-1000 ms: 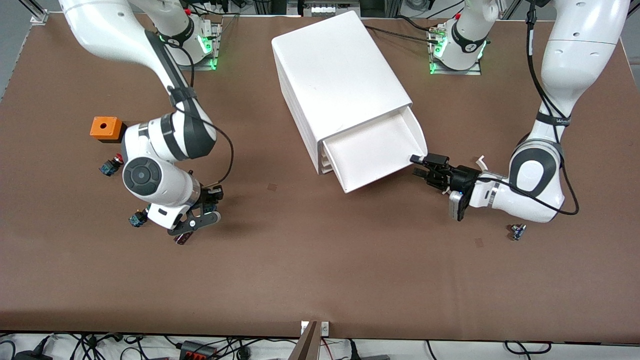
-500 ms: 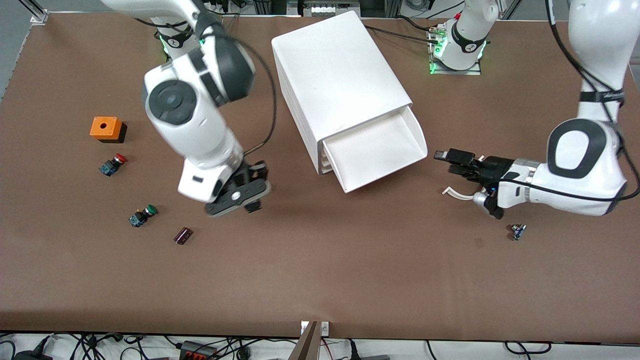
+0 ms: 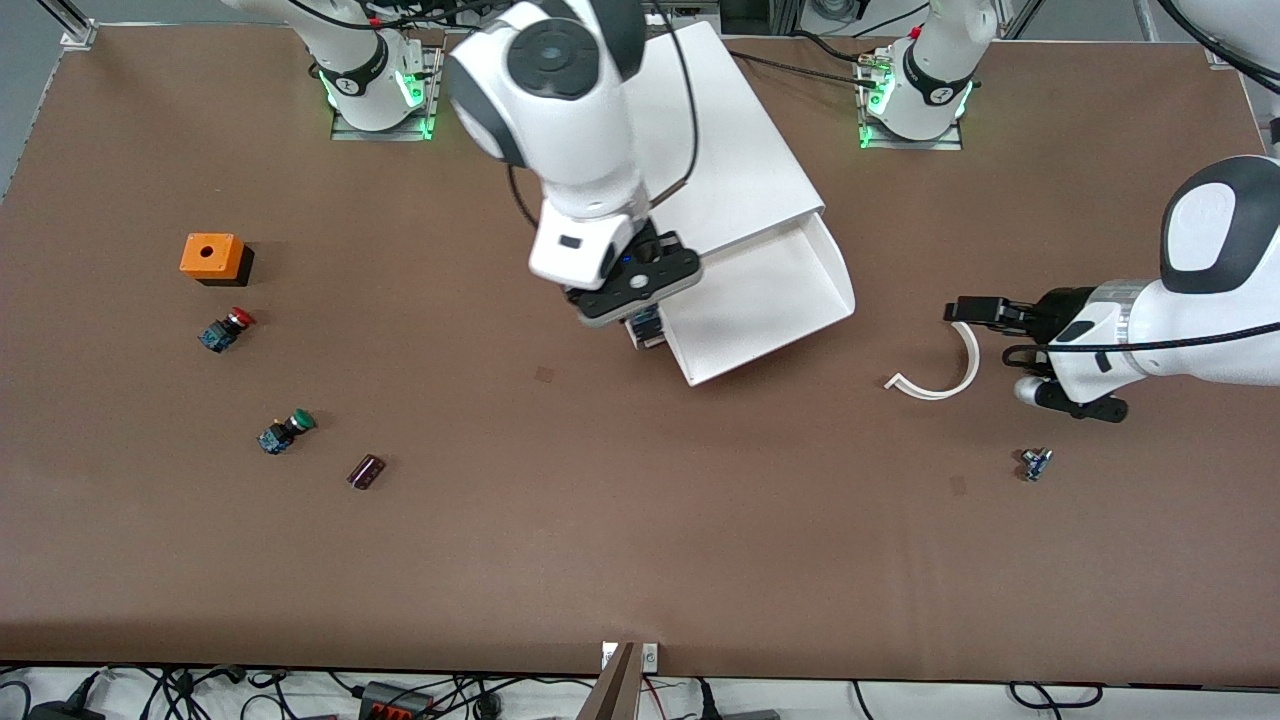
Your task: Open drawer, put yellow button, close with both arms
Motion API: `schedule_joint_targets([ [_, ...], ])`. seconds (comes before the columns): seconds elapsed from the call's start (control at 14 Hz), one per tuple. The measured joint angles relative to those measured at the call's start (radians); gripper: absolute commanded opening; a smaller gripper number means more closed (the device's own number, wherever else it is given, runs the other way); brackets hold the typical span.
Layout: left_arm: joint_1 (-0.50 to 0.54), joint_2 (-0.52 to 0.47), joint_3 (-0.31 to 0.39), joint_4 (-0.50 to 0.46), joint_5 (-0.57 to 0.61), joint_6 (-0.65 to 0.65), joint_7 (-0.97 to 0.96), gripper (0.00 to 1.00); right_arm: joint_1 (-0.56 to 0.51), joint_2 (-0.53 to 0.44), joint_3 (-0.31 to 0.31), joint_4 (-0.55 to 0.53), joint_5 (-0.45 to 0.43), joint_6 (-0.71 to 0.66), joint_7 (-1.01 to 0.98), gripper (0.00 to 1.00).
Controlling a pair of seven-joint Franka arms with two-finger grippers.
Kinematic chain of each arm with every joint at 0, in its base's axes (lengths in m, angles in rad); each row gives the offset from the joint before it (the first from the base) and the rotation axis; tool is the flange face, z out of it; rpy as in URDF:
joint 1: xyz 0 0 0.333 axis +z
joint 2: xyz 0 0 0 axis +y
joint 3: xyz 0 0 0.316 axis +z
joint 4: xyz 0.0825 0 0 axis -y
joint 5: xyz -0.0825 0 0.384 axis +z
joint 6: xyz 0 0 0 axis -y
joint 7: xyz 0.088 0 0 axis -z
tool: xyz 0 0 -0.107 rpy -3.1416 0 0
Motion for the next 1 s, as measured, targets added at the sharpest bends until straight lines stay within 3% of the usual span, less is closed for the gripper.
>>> schedule_joint_targets([
  [0.21, 0.000, -0.006, -0.001, 0.029, 0.164, 0.006, -0.004, 1.00, 0.019, 0.027, 0.000, 0.003, 0.000, 0.093, 0.067, 0.00],
  [0.71, -0.028, -0.027, -0.015, 0.043, 0.290, 0.090, -0.012, 1.00, 0.112, 0.108, 0.007, 0.008, 0.001, 0.190, 0.155, 0.00],
  [1.0, -0.026, -0.034, -0.015, 0.114, 0.311, 0.108, -0.045, 1.00, 0.125, 0.145, 0.007, 0.009, 0.001, 0.207, 0.157, 0.00],
])
